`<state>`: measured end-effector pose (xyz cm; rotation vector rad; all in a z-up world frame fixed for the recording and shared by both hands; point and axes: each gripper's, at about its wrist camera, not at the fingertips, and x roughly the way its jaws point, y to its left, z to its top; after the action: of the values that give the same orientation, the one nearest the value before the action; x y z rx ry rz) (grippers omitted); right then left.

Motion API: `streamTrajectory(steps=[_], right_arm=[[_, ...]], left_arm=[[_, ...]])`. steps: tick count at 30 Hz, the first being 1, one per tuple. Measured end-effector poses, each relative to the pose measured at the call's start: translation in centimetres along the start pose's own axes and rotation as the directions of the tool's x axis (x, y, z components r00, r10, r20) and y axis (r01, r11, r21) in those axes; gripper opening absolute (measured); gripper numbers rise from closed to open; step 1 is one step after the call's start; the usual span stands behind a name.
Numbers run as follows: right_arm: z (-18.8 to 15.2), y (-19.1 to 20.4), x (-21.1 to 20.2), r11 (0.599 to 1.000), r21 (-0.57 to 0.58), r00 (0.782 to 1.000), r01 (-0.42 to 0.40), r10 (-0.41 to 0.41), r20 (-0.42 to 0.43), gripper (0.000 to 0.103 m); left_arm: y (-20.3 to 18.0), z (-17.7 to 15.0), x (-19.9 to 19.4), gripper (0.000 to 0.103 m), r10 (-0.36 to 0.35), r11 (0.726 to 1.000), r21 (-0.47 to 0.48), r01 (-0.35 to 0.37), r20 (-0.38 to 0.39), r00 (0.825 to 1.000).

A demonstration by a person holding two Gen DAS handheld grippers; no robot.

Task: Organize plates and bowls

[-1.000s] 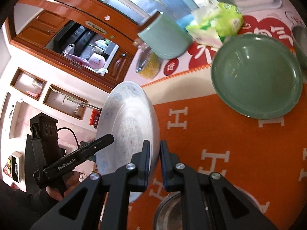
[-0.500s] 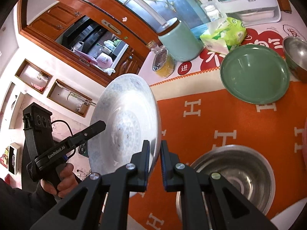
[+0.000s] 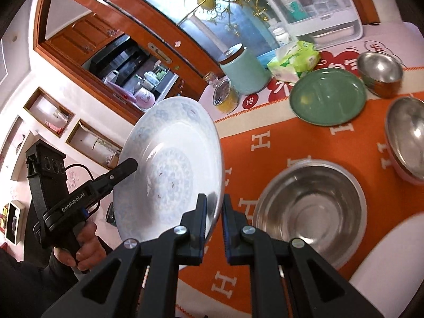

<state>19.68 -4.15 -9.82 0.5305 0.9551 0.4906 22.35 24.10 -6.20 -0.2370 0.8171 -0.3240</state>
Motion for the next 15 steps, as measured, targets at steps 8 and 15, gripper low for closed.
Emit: streamTrajectory(steps=[8,15], right_arm=[[-4.0,-0.6,-4.2,0.998,0.056,0.996,0.043,-0.047,0.072,0.010],[-7.6,-1.8,-7.8,0.989,0.113,0.985,0.095,-0.110,0.130,0.010]], left_arm=[[-3.0,-2.1,-2.0,0.015,-0.074,0.995,0.066,0.073,0.007,0.997],[-6.2,-4.1,-1.7,0.015,-0.143,0.981,0.124,0.147,-0.042,0.989]])
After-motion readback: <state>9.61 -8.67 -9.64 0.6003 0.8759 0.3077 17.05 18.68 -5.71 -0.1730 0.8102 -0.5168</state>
